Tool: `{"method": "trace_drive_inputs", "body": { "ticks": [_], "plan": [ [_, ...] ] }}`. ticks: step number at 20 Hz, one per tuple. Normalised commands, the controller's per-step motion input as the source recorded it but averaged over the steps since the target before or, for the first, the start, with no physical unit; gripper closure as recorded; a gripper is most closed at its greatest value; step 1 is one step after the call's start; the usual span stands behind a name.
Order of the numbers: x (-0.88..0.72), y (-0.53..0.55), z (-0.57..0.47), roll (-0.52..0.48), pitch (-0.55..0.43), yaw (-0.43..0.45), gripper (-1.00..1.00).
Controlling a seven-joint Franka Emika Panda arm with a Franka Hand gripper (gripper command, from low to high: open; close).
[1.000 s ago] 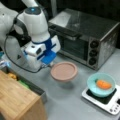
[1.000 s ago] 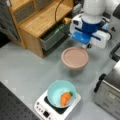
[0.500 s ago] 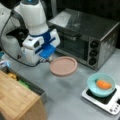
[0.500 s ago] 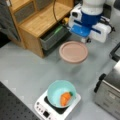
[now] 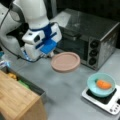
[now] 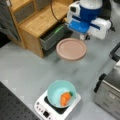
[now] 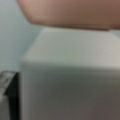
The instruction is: Pick up the pan. Place the pan on the table. Pick up the bowl. Place the bowl on the stove.
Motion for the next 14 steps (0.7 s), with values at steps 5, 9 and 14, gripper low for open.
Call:
{"method": "trace_drive_inputs", "body": {
  "ticks": [5,9,14],
  "plan": [
    [0.29,-0.06,0.35,0.194,0.139,0.006,1.00],
    [0.28,-0.07,0.28,0.186,0.177,0.014,1.00],
    [0.32,-0.12,0.26,0.184,0.216,0.034,1.00]
  ]
}}
